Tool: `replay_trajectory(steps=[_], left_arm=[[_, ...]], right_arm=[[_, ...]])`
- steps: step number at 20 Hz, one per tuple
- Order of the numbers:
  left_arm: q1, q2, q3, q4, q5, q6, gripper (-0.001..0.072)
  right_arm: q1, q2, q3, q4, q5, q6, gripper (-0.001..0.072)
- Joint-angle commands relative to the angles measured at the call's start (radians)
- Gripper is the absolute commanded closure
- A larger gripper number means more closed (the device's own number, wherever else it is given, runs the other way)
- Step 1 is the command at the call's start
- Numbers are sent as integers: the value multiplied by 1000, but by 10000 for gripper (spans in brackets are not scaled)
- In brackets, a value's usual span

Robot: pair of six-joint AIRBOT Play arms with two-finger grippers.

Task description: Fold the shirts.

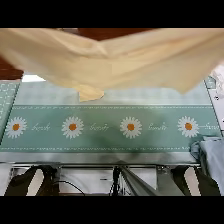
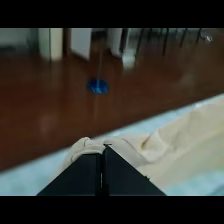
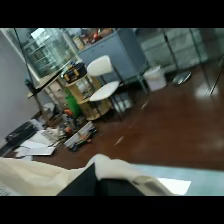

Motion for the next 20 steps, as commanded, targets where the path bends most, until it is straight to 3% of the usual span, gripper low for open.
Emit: replay_trajectory(steps=[1, 3, 5, 8, 10, 12, 15, 18, 20], left_arm=[[21, 186, 243, 225, 64, -216, 687], [22, 228, 358, 394, -35, -331, 688], [21, 229, 475, 461, -188, -383, 688], [20, 212, 538, 502, -345, -407, 688], [23, 176, 499, 506, -531, -409, 688], [51, 142, 368, 507, -644, -347, 689], [132, 138, 22, 462, -579, -260, 689], [146, 130, -302, 331, -365, -239, 689], [105, 74, -404, 322, -237, -162, 689]], right_arm=[[0, 31, 415, -316, -19, 192, 690], [0, 31, 570, -514, 60, 236, 692], [1, 31, 660, -574, 185, 271, 693], [1, 28, 686, -618, 333, 280, 692], [35, 4, 686, -706, 415, 291, 693], [73, -39, 640, -791, 546, 287, 693], [88, -45, 357, -763, 552, 262, 693], [88, -53, 27, -742, 447, 243, 694], [88, -98, -106, -693, 363, 233, 693]])
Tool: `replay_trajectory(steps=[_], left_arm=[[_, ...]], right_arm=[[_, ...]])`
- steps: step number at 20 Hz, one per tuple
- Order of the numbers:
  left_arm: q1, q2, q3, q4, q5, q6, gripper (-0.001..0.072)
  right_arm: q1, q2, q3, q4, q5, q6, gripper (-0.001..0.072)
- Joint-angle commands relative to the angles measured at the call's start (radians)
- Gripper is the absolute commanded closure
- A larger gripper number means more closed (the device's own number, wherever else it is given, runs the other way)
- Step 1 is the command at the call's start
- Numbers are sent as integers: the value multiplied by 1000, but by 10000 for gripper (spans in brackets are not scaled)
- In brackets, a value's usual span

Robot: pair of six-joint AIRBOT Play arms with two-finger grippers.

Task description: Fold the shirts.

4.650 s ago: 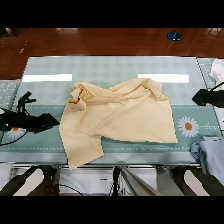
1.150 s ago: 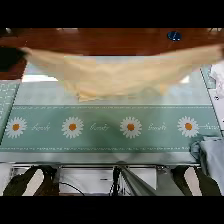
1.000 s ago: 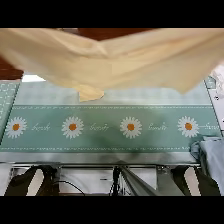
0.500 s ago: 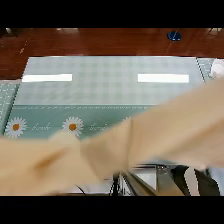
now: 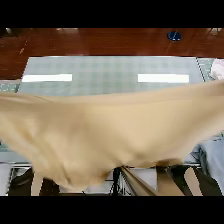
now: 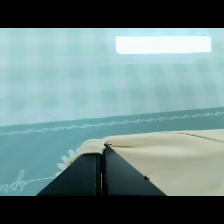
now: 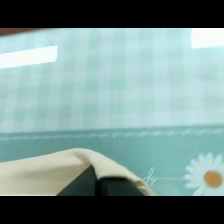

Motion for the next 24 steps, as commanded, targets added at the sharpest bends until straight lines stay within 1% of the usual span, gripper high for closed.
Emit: replay_trajectory(steps=[1, 2, 4, 7, 10, 12, 14, 16, 21, 24], left_arm=[[-52, -97, -212, -63, 224, 134, 689], [-99, -153, -211, -63, 290, 154, 689], [-219, -275, -211, -62, 457, 189, 689], [-376, -448, -211, -62, 709, 274, 688], [-454, -563, -211, -62, 933, 360, 688], [-465, -614, -211, -62, 1059, 369, 688], [-465, -657, -211, -62, 1120, 369, 688], [-467, -710, -212, -62, 1124, 367, 688], [-478, -883, -212, -63, 1123, 367, 687], [-492, -916, -212, -82, 1118, 367, 687]], right_arm=[[4, -73, -239, 47, -123, -34, 693], [13, -119, -244, 50, -156, -39, 693], [92, -216, -244, 43, -252, -68, 693], [243, -356, -244, -24, -476, -88, 693], [331, -481, -244, -64, -701, -126, 693], [357, -551, -244, -63, -843, -134, 693], [366, -607, -244, -63, -961, -134, 693], [366, -658, -244, -65, -1028, -134, 693], [367, -799, -244, -60, -1050, -150, 692], [366, -836, -244, -56, -1040, -151, 692]])
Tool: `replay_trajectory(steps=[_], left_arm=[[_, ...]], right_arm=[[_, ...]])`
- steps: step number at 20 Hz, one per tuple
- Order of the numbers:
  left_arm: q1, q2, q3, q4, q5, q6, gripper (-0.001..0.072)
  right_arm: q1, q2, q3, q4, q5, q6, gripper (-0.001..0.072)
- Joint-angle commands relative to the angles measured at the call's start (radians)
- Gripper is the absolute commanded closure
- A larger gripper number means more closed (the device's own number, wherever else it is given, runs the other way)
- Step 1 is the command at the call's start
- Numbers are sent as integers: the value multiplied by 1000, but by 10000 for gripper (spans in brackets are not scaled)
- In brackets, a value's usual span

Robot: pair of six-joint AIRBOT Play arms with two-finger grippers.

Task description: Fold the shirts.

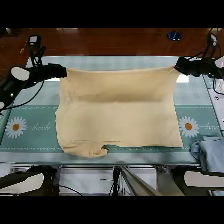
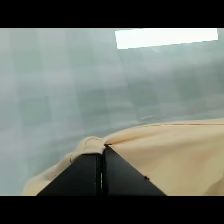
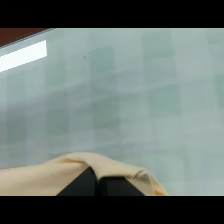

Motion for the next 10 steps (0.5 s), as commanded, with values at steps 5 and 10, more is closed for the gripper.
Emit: replay_trajectory(steps=[5, 10], left_arm=[[43, 81, 25, -6, -393, -143, 687], [56, 93, -29, 187, -650, -343, 687]], right_arm=[[-48, 67, 0, -26, 373, 5, 692], [-42, 90, -18, -311, 592, 73, 692]])
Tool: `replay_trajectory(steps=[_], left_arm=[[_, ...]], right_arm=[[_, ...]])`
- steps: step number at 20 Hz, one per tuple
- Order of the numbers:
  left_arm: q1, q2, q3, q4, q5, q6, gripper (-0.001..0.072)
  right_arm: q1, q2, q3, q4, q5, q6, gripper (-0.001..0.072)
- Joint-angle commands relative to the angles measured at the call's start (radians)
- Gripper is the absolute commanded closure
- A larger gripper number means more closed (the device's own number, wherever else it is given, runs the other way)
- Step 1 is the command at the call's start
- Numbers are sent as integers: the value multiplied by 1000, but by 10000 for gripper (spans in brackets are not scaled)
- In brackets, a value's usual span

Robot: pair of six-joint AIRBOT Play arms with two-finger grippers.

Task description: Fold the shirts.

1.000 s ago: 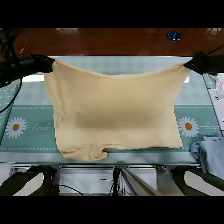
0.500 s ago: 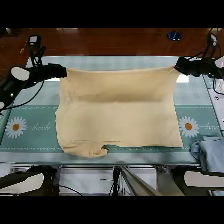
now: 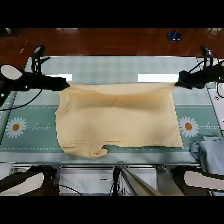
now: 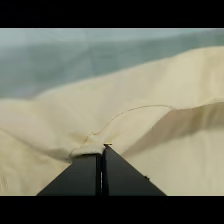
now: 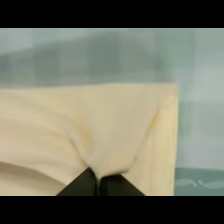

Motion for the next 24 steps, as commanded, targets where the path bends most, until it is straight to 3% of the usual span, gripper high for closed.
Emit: replay_trajectory(steps=[1, 5, 9, 10, 11, 12, 15, 16, 20, 24], left_arm=[[11, 5, -57, 106, -111, -102, 687], [21, -55, -97, 106, -65, -98, 687], [7, -77, -95, 96, -55, -95, 663], [12, -76, -89, 98, -58, -95, 558], [26, -74, -71, 98, -87, -95, 368], [52, -67, -39, 108, -146, -95, 265], [189, 15, 59, 233, -402, -66, 266], [235, 61, 46, 266, -470, -53, 266], [377, 271, -234, 134, -531, -25, 265], [386, 313, -494, 99, -615, 17, 265]], right_arm=[[-2, 14, -29, -159, 95, 32, 692], [-2, 14, -66, -157, -30, 19, 693], [-2, 14, -66, -53, -38, 19, 684], [-2, 14, -66, -28, -26, 19, 605], [-2, 18, -65, -16, -5, 3, 454], [-6, 28, -63, -31, 23, -31, 393], [-55, 119, -42, -201, 133, -24, 211], [-89, 160, -54, -214, 136, -16, 182], [-229, 272, -227, -195, 129, -21, 167], [-260, 288, -397, -126, 117, -80, 167]])
